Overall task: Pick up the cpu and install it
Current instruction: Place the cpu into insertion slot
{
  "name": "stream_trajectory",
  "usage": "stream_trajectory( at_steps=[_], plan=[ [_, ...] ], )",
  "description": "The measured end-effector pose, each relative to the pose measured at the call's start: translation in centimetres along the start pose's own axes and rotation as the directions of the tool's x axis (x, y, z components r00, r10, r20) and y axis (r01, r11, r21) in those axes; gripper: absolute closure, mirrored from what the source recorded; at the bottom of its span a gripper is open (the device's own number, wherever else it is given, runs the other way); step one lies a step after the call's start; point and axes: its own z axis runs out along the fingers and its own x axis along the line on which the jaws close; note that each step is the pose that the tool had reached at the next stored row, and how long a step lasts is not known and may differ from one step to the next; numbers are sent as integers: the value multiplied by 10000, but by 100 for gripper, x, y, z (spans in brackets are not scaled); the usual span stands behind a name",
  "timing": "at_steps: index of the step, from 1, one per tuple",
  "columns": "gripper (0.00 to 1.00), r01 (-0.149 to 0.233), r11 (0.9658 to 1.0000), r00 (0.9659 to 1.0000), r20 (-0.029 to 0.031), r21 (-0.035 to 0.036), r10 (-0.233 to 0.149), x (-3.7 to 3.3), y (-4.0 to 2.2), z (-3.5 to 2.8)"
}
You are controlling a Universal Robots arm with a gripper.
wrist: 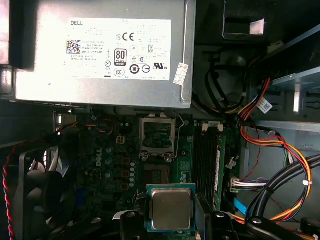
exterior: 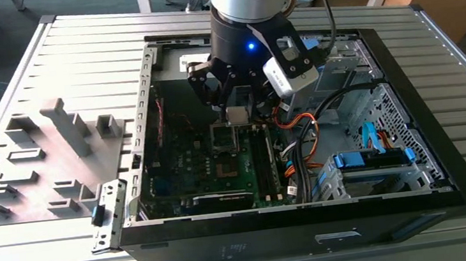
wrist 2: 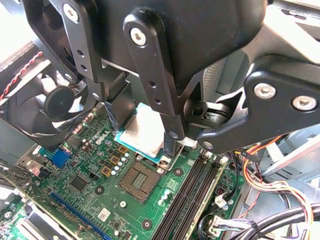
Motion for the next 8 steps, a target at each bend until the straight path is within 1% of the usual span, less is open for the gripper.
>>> stream_trajectory(
  at_steps=[4,8],
  plan=[
    [53,-52,10000,10000,0,-2,52,4,0,20],
    [53,-157,9999,9999,-4,-3,157,38,3,73]
  ],
)
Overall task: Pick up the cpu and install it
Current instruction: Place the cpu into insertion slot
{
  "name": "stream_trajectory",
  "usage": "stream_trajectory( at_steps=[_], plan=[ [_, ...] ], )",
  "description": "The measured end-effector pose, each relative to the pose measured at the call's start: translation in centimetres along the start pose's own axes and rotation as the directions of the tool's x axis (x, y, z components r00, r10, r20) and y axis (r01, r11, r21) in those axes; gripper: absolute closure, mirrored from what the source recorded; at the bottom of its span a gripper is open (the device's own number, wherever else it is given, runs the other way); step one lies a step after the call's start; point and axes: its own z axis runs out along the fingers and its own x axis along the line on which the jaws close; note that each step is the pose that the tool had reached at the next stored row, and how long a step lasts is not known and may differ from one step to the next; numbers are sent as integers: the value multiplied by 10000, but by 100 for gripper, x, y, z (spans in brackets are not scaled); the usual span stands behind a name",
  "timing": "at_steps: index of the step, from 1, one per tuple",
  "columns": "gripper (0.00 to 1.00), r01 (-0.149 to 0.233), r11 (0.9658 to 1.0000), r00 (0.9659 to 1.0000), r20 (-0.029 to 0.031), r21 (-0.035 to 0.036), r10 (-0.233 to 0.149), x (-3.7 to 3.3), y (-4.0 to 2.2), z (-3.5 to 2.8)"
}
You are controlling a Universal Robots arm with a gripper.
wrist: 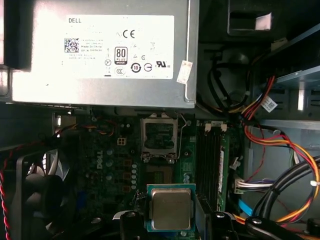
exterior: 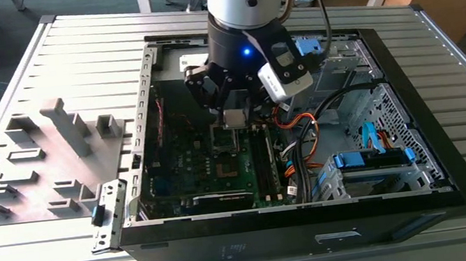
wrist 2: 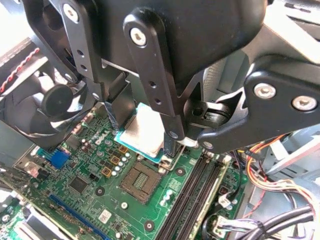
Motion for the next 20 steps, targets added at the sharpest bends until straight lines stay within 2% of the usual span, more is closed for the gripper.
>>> stream_trajectory(
  at_steps=[3,7,10,16,20],
  plan=[
    [53,-56,10000,10000,0,-1,56,28,2,51],
    [53,-92,10000,9999,47,0,92,61,3,125],
    [53,-109,9999,9999,56,-2,109,65,-6,179],
    [53,-115,9999,9999,57,-3,115,64,-85,288],
    [53,-118,9999,9999,55,-1,118,64,-113,362]
  ],
)
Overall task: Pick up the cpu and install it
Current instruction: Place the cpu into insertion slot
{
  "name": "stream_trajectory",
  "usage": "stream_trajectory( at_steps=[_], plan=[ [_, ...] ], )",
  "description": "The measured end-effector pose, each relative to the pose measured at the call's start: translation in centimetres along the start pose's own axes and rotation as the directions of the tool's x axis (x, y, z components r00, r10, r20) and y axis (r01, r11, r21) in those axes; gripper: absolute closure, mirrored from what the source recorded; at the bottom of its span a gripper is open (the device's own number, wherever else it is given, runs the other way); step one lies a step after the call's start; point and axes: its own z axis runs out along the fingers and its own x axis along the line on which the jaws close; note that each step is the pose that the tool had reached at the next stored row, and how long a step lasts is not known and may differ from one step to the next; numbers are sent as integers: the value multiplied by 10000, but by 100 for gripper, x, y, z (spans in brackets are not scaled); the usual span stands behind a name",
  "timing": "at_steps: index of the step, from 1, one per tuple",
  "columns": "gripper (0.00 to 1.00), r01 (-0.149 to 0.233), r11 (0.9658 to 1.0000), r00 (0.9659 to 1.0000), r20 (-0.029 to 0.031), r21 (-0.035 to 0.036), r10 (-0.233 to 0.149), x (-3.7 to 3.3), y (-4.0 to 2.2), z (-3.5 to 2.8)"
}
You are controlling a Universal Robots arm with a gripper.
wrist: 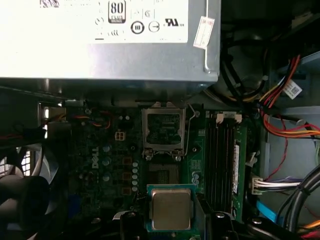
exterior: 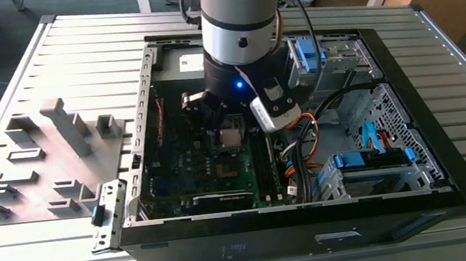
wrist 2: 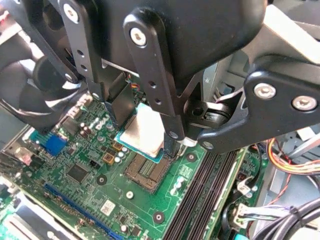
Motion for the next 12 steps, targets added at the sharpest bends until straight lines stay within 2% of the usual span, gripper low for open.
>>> stream_trajectory(
  at_steps=[12],
  plan=[
    [53,-7,10000,10000,0,-1,7,-4,-15,219]
  ],
)
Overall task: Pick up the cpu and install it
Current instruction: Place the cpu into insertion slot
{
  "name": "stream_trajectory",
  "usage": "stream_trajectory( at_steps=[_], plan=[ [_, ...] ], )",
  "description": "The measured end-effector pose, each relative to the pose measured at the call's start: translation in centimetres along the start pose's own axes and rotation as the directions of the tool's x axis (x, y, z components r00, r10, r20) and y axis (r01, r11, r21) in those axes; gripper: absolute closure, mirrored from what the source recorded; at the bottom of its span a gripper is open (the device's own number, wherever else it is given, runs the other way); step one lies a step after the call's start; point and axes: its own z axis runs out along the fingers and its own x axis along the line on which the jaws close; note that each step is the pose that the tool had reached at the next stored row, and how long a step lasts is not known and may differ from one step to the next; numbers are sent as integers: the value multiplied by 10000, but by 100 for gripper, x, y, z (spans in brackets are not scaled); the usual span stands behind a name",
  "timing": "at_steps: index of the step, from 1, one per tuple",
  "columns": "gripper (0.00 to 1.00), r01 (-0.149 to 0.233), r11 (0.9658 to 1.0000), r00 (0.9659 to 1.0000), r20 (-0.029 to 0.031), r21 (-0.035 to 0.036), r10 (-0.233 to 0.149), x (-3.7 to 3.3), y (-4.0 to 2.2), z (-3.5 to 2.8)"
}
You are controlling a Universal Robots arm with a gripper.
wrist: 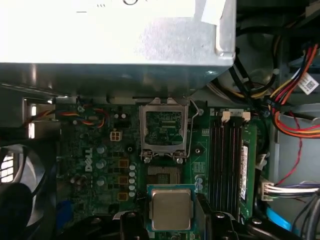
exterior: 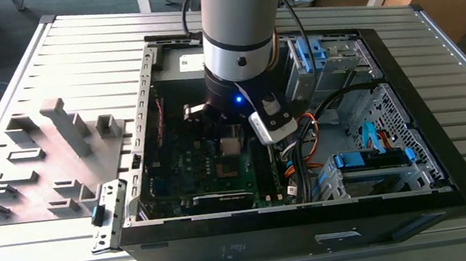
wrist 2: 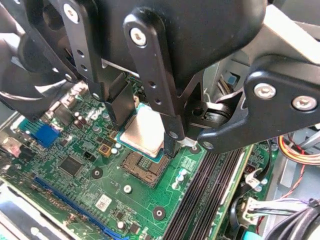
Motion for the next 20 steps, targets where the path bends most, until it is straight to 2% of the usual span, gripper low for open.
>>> stream_trajectory(
  at_steps=[5,16,20],
  plan=[
    [53,-1,10000,10000,0,0,1,-1,0,84],
    [53,-2,10000,10000,0,0,2,-1,1,91],
    [53,-1,10000,10000,0,0,1,1,1,122]
  ],
)
